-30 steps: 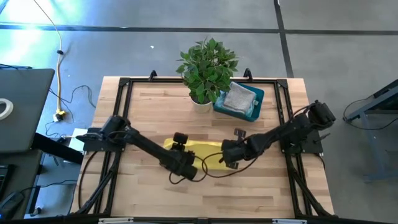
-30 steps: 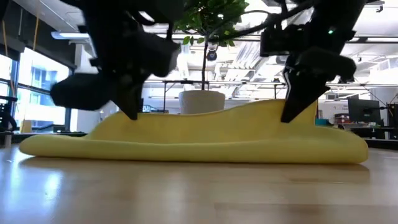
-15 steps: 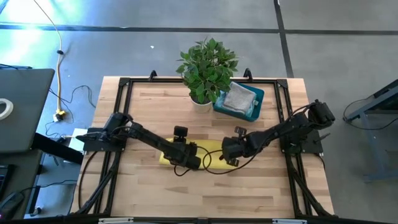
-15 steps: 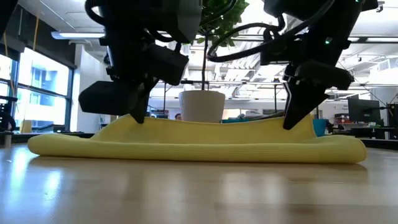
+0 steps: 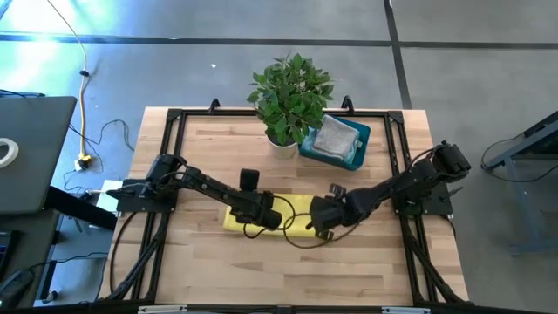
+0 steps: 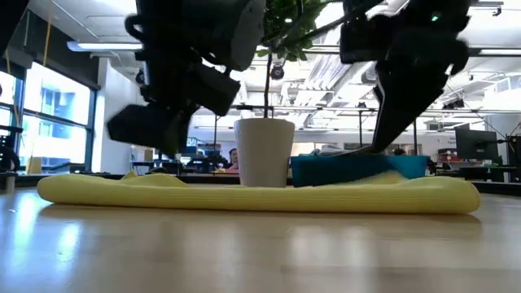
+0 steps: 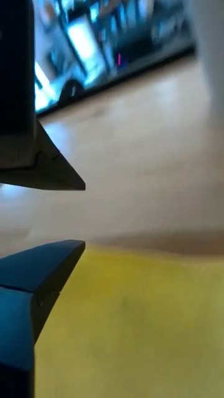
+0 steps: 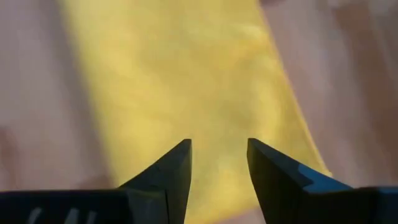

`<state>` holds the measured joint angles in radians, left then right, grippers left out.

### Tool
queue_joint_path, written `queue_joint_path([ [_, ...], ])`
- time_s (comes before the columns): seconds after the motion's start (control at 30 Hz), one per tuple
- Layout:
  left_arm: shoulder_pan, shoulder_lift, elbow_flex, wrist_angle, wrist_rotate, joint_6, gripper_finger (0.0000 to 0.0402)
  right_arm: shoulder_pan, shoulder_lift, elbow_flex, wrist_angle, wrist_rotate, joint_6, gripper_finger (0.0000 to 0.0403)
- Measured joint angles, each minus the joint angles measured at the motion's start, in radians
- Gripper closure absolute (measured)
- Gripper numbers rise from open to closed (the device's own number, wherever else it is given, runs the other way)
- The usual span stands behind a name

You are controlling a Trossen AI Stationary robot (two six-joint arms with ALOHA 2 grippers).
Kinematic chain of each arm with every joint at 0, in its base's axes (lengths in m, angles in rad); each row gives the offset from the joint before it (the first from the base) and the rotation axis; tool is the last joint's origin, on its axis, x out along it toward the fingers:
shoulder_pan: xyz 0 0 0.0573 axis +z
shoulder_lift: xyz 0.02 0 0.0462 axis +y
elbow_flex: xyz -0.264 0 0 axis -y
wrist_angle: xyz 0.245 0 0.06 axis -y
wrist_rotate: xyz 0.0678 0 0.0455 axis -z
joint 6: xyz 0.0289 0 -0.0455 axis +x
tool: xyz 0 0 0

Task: Fold microfiber towels
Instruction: Fold the yellow towel

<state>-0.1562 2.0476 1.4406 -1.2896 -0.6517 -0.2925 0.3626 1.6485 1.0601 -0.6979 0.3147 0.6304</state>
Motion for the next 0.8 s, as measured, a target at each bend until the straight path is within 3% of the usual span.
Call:
queue_joint_path([
  [0.13, -0.020, -0.008, 0.000, -0.002, 0.201, 0.021, 0.0276, 0.047, 0.000, -0.053, 0.107, 0.001, 0.085, 0.0258],
  [0.3, -0.093, -0.021, 0.000, 0.009, 0.332, 0.058, 0.0286, 0.088, 0.004, -0.112, 0.180, 0.010, 0.185, 0.0258],
  [0.53, -0.184, -0.023, 0.000, 0.011, 0.357, 0.038, 0.0288, 0.105, 0.051, -0.173, 0.159, -0.020, 0.255, 0.0258],
  [0.8, -0.264, -0.023, 0.000, 0.016, 0.430, -0.188, 0.0289, 0.102, 0.063, -0.171, -0.120, 0.093, 0.043, 0.0258],
])
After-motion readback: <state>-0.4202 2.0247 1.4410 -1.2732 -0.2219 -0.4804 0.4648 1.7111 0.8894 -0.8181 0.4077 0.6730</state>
